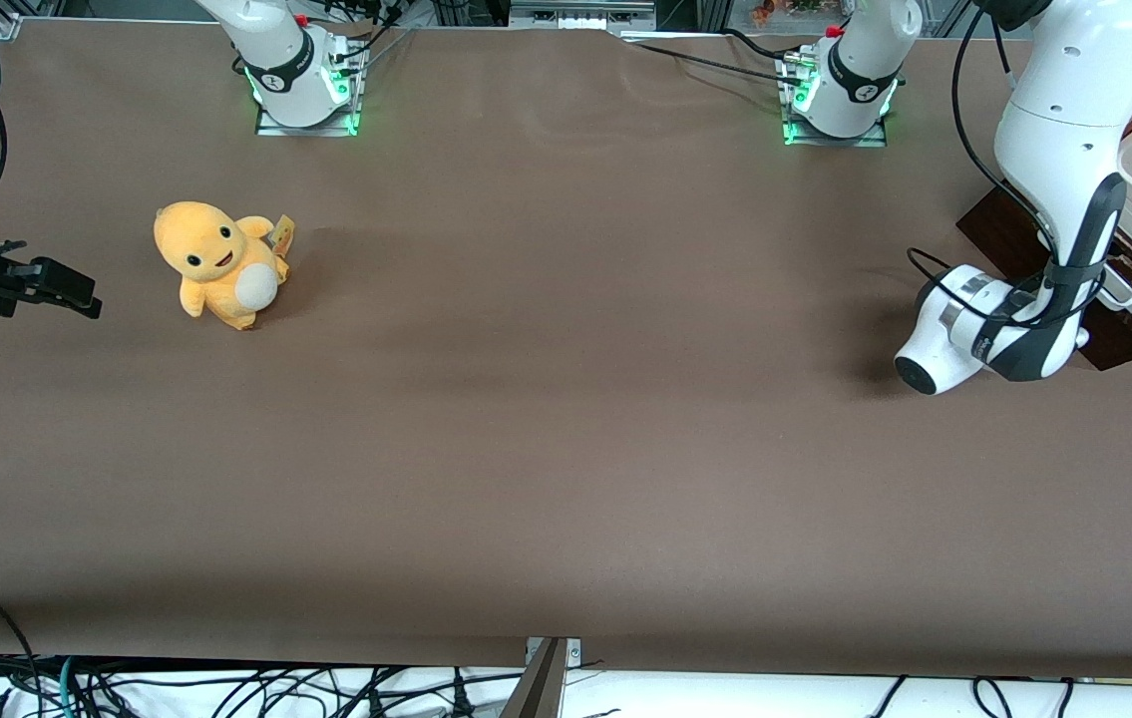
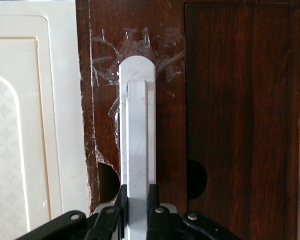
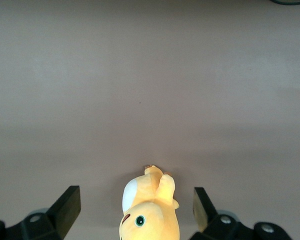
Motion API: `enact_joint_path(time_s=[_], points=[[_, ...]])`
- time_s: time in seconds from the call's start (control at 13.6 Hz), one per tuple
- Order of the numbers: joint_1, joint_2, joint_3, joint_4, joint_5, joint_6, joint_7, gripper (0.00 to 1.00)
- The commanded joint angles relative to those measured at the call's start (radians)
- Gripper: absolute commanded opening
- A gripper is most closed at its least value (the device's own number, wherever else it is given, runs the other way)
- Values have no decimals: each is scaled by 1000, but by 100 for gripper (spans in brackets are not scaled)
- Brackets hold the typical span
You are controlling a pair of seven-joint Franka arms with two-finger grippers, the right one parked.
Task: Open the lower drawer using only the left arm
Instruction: 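Pull the gripped handle outward to slide the drawer open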
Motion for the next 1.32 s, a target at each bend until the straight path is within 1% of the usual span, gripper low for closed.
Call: enact_joint_path(time_s=[0.0,0.22,0.88,1.17,1.25], points=[[-54,-15,-2,57,-18,-8,94,0],[-55,-10,-2,62,-20,-8,94,0],[-120,26,-2,126,-55,-57,92,0],[-141,28,-2,140,-58,-80,104,0],[-144,28,-2,159,-74,-85,113,0]])
